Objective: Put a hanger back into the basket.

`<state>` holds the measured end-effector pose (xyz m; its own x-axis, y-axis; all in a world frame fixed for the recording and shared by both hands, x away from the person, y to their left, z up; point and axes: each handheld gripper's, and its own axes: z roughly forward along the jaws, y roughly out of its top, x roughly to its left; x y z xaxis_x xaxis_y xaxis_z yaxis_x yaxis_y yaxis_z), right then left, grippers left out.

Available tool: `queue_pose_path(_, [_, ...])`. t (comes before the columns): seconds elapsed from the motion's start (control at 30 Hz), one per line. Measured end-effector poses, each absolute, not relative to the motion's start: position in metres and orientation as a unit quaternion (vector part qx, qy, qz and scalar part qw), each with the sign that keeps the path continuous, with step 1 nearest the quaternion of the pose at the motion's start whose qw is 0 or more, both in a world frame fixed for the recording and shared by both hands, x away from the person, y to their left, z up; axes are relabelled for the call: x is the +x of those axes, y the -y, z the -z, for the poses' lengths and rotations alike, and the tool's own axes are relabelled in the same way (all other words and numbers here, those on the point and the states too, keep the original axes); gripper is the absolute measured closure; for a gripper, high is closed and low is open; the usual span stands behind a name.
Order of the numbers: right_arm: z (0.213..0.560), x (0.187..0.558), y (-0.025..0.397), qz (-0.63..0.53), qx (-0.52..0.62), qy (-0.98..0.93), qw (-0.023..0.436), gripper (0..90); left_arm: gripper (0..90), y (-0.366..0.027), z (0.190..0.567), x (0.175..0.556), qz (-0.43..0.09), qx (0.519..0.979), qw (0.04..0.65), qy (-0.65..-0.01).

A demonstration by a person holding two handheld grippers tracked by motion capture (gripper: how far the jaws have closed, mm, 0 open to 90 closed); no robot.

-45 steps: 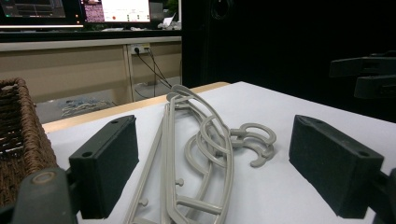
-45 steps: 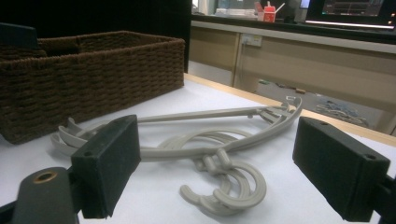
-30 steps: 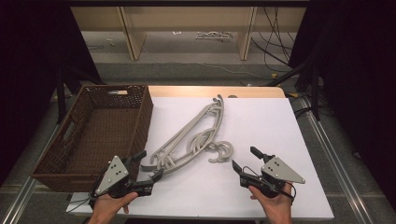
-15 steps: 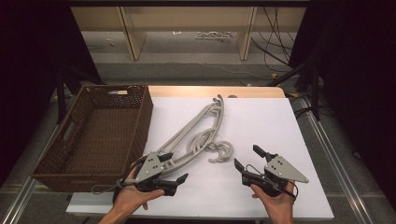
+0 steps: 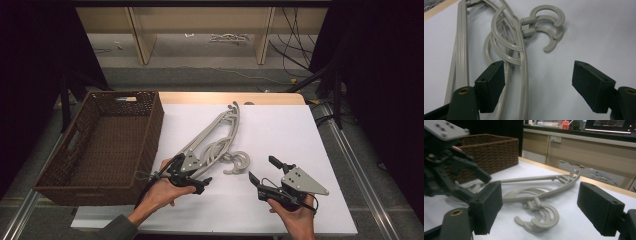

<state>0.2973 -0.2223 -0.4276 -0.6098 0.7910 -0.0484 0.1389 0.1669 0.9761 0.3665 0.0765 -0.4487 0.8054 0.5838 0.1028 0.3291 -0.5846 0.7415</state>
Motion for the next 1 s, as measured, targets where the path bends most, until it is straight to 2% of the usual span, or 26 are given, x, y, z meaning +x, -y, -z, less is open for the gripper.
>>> queue_pose_path(0.17, [0.428,0.298,0.222,-0.553,0.328,-0.706,0.298,21.2,30.8,-0.064,0.452,0.379,-0.176,0.884,0.338,-0.269])
queue_pose_path(0.23, [0.428,0.298,0.222,-0.552,0.327,-0.708,0.297,21.2,32.7,-0.058,0.456,0.386,-0.178,0.898,0.297,-0.271])
queue_pose_path(0.3, [0.428,0.298,0.222,-0.552,0.326,-0.707,0.298,21.1,35.3,-0.055,0.457,0.392,-0.171,0.903,0.285,-0.273])
queue_pose_path(0.37, [0.428,0.299,0.223,-0.55,0.315,-0.711,0.304,21.2,36.1,-0.054,0.457,0.396,-0.16,0.901,0.29,-0.279])
queue_pose_path(0.4, [0.427,0.299,0.223,-0.546,0.315,-0.714,0.305,21.2,38.0,-0.053,0.456,0.402,-0.143,0.903,0.288,-0.286])
queue_pose_path(0.53, [0.427,0.298,0.222,-0.546,0.315,-0.716,0.301,21.3,44.5,-0.051,0.454,0.407,-0.128,0.905,0.277,-0.296])
queue_pose_path(1.0, [0.427,0.299,0.223,-0.54,0.31,-0.722,0.302,22.0,65.5,-0.044,0.461,0.418,-0.114,0.917,0.242,-0.297])
